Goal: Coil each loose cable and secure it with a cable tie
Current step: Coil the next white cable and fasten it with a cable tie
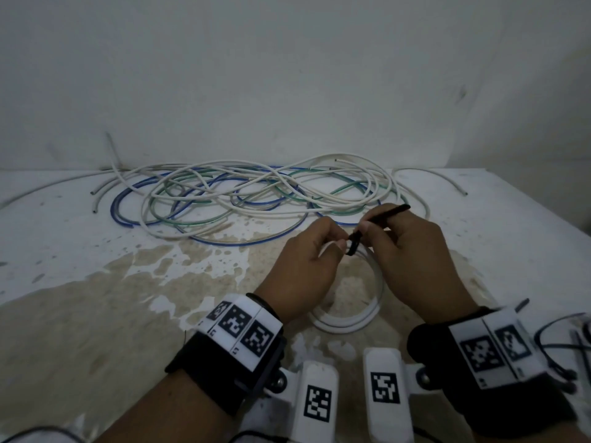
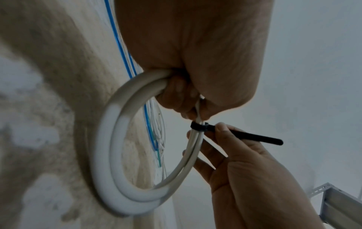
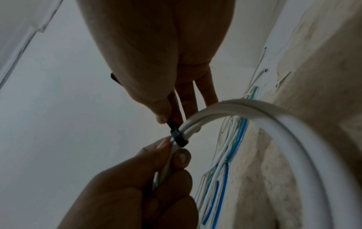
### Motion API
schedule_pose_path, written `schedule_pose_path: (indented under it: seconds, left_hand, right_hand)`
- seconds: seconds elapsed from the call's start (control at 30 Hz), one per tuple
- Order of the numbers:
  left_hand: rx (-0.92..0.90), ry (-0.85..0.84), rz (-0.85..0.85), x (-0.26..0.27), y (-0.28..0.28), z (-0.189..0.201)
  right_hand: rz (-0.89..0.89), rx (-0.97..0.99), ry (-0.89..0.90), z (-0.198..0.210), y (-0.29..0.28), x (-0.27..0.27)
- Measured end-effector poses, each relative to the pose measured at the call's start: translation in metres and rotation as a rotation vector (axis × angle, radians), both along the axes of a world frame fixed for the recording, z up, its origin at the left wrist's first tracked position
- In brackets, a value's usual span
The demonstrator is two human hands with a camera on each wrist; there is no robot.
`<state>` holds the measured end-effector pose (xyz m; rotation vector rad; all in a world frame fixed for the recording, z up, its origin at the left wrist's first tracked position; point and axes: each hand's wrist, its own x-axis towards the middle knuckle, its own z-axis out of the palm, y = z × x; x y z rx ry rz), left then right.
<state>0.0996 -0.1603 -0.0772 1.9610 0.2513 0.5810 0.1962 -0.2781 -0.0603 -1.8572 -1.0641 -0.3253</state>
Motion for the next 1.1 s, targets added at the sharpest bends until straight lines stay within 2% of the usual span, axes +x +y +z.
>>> schedule_pose_path:
  seconds: [0.07,0.17,0.23,0.3,0.4,0.57,0.63,0.7,1.0,1.1]
  left_hand:
    - [-0.053,-0.001,0.054,0.0019,0.0002,-0.0021]
    - [-0.237,0.013,0.107,0.0032,-0.0005,-0.0011]
    - [-0.353,0.035,0.074,0.0015,-0.0009,0.0028]
    - [-0.394,0.065,0.014,0.0002,-0.0007,0.0055]
    - [-0.288,0.116,-0.037,-0.0002,0.0006,0.0036]
    - [0.07,0.089,-0.042,-0.002,0.0056,-0.0009]
    - [0.135,0.087,-0.02,-0.0036,0.0072,0.0004]
    - [0.154,0.087,0.011,-0.0044,0.0078,0.0026]
    - [-0.052,0.078,-0.052,-0.0028,-0.0019,0.006]
    - [-0.012,0.031,-0.034,-0.0035,-0.0017,0.0046]
  right_hand:
    - [0.026,-0.01,-0.079,-0.0002,0.0008,-0.0023]
    - [0.092,-0.023,-0.114,0.0006,0.0005,-0.0037]
    - [0.078,-0.035,-0.118,0.0011,0.0002,-0.0028]
    - [0.04,-0.036,-0.127,0.0005,-0.0003,-0.0014]
    - [0.009,-0.024,-0.14,-0.0011,0.0,-0.0016]
    - [0.027,-0.003,-0.05,-0.0045,0.0004,-0.0007]
    - [0.038,0.0,-0.034,-0.0058,0.0017,-0.0019]
    - [0.04,-0.004,-0.039,-0.0058,0.0032,-0.0032]
    - [0.017,-0.037,-0.128,-0.005,0.0035,-0.0015]
    - [0.024,-0.003,-0.12,-0.0037,0.0036,-0.0014]
